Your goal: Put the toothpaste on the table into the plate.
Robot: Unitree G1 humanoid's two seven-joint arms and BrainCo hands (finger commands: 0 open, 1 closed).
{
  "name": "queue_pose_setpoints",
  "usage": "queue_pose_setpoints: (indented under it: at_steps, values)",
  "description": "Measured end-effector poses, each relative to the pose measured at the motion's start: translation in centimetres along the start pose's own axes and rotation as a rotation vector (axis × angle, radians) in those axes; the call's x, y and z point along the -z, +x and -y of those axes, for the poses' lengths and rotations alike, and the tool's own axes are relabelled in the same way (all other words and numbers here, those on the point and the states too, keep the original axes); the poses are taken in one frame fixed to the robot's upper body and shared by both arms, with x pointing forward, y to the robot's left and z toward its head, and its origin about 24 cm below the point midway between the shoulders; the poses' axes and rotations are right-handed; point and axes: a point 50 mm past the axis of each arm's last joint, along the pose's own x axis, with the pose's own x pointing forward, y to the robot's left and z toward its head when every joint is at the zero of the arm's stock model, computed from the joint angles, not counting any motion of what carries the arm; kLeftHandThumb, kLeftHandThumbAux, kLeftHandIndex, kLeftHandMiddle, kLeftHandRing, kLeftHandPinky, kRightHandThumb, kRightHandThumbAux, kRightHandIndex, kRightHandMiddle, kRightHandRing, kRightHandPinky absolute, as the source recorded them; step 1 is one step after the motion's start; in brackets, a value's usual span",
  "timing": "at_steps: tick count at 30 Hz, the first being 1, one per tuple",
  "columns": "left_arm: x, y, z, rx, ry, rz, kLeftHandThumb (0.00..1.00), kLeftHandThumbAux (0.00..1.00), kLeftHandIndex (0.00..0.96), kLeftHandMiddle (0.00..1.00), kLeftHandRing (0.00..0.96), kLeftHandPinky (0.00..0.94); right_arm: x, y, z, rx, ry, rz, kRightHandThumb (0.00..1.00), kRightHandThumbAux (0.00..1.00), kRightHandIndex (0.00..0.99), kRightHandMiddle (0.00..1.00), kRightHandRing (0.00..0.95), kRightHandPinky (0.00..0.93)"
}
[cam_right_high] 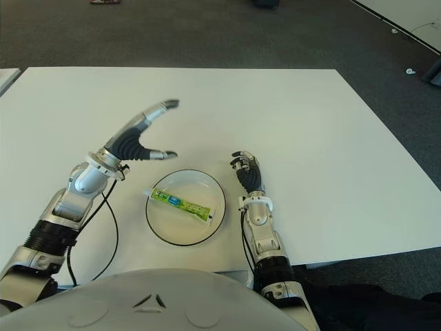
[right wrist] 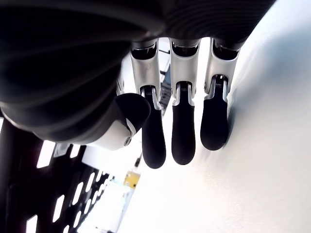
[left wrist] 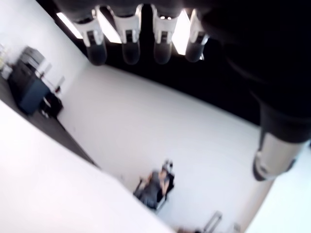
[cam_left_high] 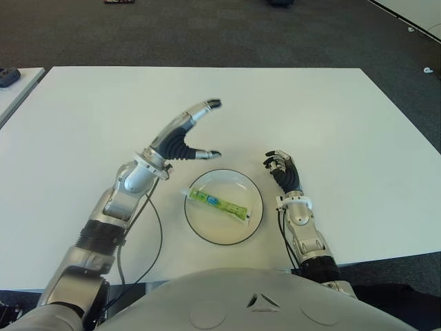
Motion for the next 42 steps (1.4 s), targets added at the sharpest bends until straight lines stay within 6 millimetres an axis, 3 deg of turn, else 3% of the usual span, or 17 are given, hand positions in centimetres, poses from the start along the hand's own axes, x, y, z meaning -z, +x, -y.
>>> queue_pose_setpoints:
  at_steps: [5,9,12,20,26,32,42]
  values:
    - [2.1,-0.7,-1.3,-0.143,-0.098,-0.112,0.011,0.746,0.226,0.23,0.202,0.217,0.0,0.0,0.0,-0.006,0.0,0.001,0.826,0.702,0.351,0.517,0.488,0.429]
    - [5.2,-2.3,-2.1,-0.252,-0.171,-0.271,0.002,0.737,0.281,0.278,0.241,0.225,0.0,-0.1,0.0,-0.007,0.001,0.001,0.826,0.702,0.351,0.515,0.488,0.421]
    - [6.4,-3.3,-2.3,-0.308,-0.205,-0.349,0.0,0.723,0.313,0.309,0.272,0.239,0.0,-0.1,0.0,-0.005,0.0,0.0,0.826,0.702,0.352,0.513,0.486,0.416]
    - [6.5,-3.7,-2.4,-0.461,-0.285,-0.393,0.0,0.691,0.396,0.394,0.348,0.236,-0.1,-0.1,-0.1,-0.003,0.006,0.002,0.826,0.702,0.352,0.52,0.502,0.449]
    - [6.6,-4.3,-2.2,-0.508,-0.319,-0.407,0.0,0.706,0.442,0.469,0.426,0.344,-0.1,-0.2,0.0,0.003,0.008,0.001,0.826,0.702,0.352,0.519,0.505,0.432]
    - [7.2,-5.2,-1.7,-0.581,-0.315,-0.428,0.0,0.804,0.571,0.573,0.527,0.414,0.0,-0.2,0.1,0.014,0.009,-0.001,0.826,0.701,0.352,0.523,0.505,0.432]
    - [8.2,-6.2,-0.2,-0.601,-0.29,-0.476,0.0,0.937,0.626,0.629,0.596,0.522,-0.1,-0.2,0.1,0.024,0.012,-0.001,0.826,0.701,0.353,0.519,0.501,0.439]
